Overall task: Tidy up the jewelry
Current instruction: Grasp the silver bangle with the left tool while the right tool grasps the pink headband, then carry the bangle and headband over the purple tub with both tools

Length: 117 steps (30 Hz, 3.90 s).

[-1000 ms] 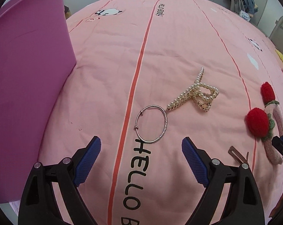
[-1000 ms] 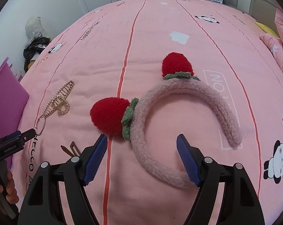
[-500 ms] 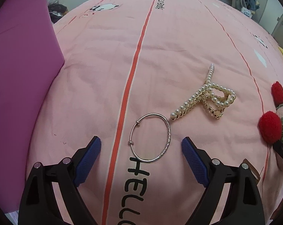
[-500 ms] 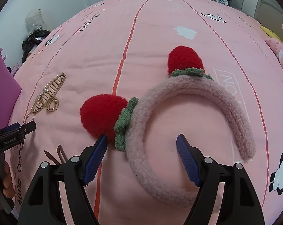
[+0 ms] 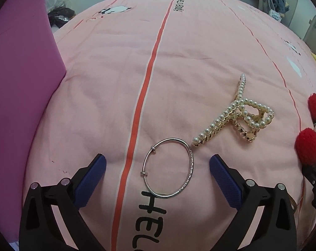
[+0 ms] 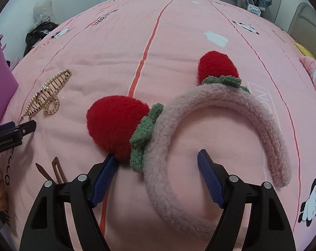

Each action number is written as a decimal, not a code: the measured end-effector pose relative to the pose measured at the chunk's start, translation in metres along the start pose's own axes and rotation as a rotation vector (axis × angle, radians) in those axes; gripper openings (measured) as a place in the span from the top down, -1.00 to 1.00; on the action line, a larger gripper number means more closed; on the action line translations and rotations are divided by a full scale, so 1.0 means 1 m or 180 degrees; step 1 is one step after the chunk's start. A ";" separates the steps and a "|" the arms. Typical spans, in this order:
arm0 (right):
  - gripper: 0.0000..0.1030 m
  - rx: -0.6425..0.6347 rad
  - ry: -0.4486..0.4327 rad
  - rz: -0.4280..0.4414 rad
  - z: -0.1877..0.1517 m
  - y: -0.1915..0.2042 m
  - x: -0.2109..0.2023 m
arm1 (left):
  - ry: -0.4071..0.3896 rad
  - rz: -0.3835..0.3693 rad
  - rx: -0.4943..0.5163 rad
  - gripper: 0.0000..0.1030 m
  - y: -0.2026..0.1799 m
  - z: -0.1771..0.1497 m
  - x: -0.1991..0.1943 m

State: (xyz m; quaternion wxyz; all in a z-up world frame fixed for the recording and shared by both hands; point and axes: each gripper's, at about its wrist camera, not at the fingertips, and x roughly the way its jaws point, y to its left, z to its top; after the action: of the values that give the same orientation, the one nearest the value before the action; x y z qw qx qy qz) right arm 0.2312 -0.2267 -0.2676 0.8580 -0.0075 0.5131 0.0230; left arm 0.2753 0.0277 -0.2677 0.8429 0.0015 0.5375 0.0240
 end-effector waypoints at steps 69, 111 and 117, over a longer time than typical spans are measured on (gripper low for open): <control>0.77 -0.0281 -0.1126 0.1120 -0.019 0.160 -0.286 | -0.1165 -0.0244 -0.0374 0.16 0.125 -0.076 -0.311; 0.76 -0.1513 -0.0044 0.1821 0.151 0.475 -0.204 | -0.0295 0.0295 -0.1412 0.15 0.317 -0.004 -0.246; 0.72 -0.1529 0.0167 0.1709 0.155 0.488 -0.183 | -0.0084 0.0313 -0.1462 0.14 0.324 -0.004 -0.229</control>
State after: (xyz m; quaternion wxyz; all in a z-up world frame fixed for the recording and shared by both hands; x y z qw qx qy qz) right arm 0.2582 0.2606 -0.0274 0.7816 -0.0744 0.4987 0.3672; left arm 0.1625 0.3419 -0.0530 0.8259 -0.1638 0.5062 0.1866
